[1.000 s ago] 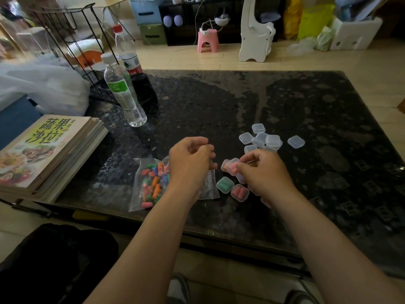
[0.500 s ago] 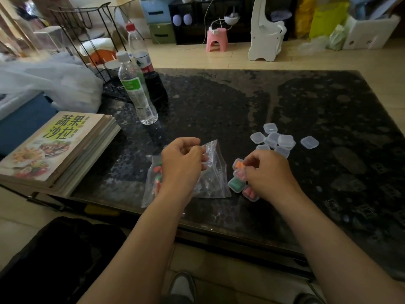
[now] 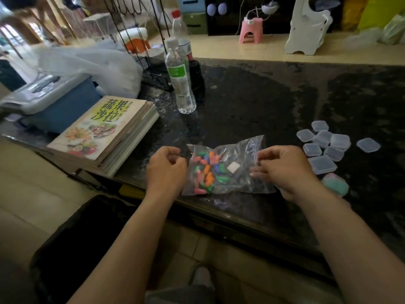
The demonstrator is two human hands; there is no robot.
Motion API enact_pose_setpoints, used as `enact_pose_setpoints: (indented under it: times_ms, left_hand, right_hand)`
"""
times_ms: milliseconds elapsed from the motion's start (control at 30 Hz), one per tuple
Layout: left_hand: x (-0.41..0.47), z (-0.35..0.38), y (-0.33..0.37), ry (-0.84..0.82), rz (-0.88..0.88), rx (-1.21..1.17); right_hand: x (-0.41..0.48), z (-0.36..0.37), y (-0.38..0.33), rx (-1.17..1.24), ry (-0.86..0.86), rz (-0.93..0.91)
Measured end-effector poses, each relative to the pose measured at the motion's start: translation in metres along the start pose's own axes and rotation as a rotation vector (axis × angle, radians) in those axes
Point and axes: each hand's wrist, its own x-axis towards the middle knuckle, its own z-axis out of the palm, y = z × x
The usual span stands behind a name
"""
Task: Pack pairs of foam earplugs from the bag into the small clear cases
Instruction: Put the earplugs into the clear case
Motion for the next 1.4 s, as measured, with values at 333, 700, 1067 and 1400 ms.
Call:
enact_pose_setpoints:
  times_ms: [333, 700, 1067, 1400]
  left_hand:
    - [0.004, 0.005, -0.008, -0.38, -0.191, -0.096]
    - [0.004, 0.012, -0.013, -0.443, -0.107, -0.038]
    - [0.005, 0.013, -0.015, -0.428, -0.088, -0.014]
    - [0.005, 0.012, -0.015, -0.417, -0.092, -0.018]
  right_hand:
    - [-0.004, 0.022, -0.003, -0.097, -0.341, 0.084]
    - [-0.011, 0.041, 0.007, -0.499, -0.401, -0.188]
    - [-0.002, 0.042, 0.017, -0.527, -0.389, -0.241]
    - [-0.006, 0.04, 0.015, -0.425, -0.43, -0.353]
